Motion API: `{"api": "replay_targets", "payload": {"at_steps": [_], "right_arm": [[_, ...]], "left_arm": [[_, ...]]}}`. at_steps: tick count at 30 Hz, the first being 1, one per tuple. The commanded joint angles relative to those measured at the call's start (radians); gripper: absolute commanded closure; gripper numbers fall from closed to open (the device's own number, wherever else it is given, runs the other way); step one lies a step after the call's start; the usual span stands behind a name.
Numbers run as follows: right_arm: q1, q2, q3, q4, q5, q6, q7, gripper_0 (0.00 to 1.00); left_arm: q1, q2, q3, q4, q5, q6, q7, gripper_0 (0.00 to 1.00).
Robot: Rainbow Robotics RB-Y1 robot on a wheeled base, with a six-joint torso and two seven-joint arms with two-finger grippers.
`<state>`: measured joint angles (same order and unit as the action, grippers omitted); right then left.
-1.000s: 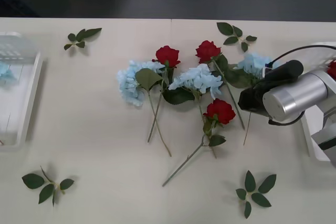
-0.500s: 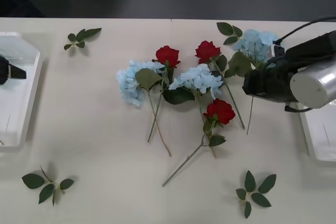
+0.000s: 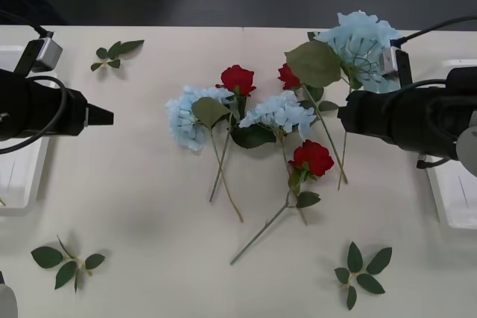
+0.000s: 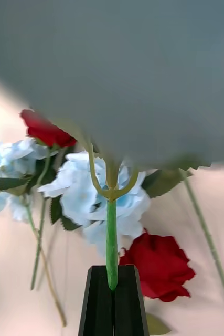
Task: Put the red flowers into the right box and the blue flowers into the left box
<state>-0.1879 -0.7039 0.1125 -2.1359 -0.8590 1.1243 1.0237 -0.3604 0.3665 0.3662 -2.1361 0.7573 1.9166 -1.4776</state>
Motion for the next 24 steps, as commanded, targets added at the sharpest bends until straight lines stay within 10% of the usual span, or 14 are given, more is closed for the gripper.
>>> {"api": "replay_targets", "payload": {"at_steps": [1,24], "right_arm": [[0.015,-0.078,0.003,-0.084,-0.069,-0.044,0.049,1.00],[0.041,-0.292,0.009,-0.239,-0.577,-0.290,0.483,1.00]], "left_arm": [[-0.005,0.000,0.042,-0.036,0.097,-0.036,-0.096,0.00],[0.024,-0.005,0.169,0.211,0.718,-0.108,-0.699,0.00]]}}
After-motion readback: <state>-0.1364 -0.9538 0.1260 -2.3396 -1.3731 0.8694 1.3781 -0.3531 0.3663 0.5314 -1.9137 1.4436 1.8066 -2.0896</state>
